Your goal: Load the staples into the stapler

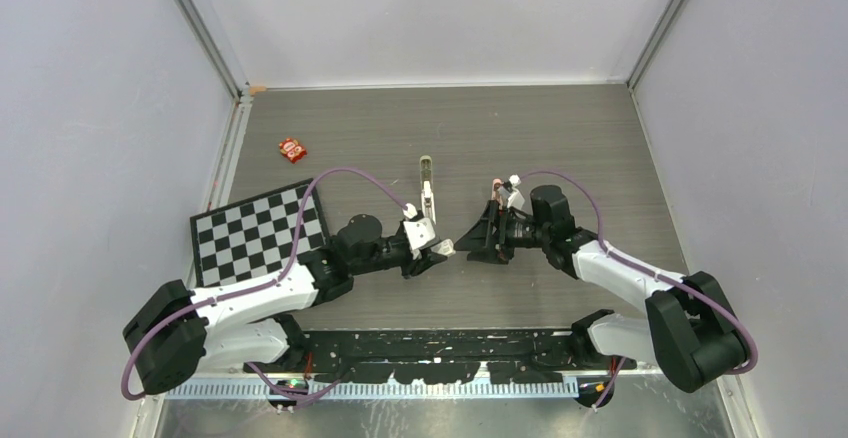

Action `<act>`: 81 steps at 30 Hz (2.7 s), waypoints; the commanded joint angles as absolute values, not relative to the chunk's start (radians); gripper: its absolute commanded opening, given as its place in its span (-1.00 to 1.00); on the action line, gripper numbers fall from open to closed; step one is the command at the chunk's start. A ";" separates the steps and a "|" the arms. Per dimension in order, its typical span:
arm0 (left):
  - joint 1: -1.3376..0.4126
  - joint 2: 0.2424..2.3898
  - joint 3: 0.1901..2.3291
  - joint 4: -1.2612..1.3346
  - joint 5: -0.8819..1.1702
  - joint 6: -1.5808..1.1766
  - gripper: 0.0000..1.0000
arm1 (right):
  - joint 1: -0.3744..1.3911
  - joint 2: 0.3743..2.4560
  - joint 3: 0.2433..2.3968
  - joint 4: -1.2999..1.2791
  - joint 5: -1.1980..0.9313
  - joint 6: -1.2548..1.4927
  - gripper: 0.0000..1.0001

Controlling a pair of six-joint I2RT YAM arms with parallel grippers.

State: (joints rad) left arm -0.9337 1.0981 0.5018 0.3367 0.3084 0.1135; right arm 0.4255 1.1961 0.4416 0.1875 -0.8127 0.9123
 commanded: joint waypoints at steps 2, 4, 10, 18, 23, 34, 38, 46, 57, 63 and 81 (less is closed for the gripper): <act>-0.936 1.112 0.511 0.388 0.298 0.138 -0.32 | 0.433 1.173 0.517 0.178 -0.815 0.876 0.51; -0.936 1.115 0.512 0.388 0.297 0.139 -0.32 | 0.433 1.176 0.530 0.151 -0.815 0.860 0.51; -0.936 1.111 0.512 0.377 0.282 0.143 -0.32 | 0.431 1.164 0.565 0.100 -0.800 0.837 0.51; -0.936 1.095 0.507 0.371 0.274 0.138 -0.32 | 0.432 1.173 0.559 0.076 -0.793 0.810 0.51; -0.936 1.094 0.513 0.370 0.278 0.134 -0.32 | 0.433 1.177 0.535 0.112 -0.800 0.830 0.51; -0.936 1.099 0.518 0.379 0.296 0.127 -0.30 | 0.434 1.212 0.514 0.170 -0.810 0.855 0.51; -0.936 1.097 0.520 0.383 0.299 0.126 -0.30 | 0.433 1.218 0.510 0.179 -0.812 0.859 0.51; -0.936 1.110 0.529 0.398 0.297 0.125 -0.31 | 0.447 1.228 0.479 0.207 -0.809 0.872 0.50; -0.936 1.131 0.533 0.432 0.318 0.117 -0.32 | 0.497 1.271 0.468 0.271 -0.793 0.899 0.50; -0.936 1.119 0.528 0.420 0.294 0.132 -0.33 | 0.497 1.253 0.477 0.228 -0.784 0.875 0.45; -0.936 1.128 0.573 0.280 0.282 0.204 -0.34 | 0.501 1.111 0.563 0.105 -0.743 0.916 0.44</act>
State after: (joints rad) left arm -0.9360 1.1187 0.5179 0.2623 0.2691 0.1799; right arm 0.4824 1.1114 0.5274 0.0711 -0.7368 0.8913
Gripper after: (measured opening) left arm 0.344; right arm 0.722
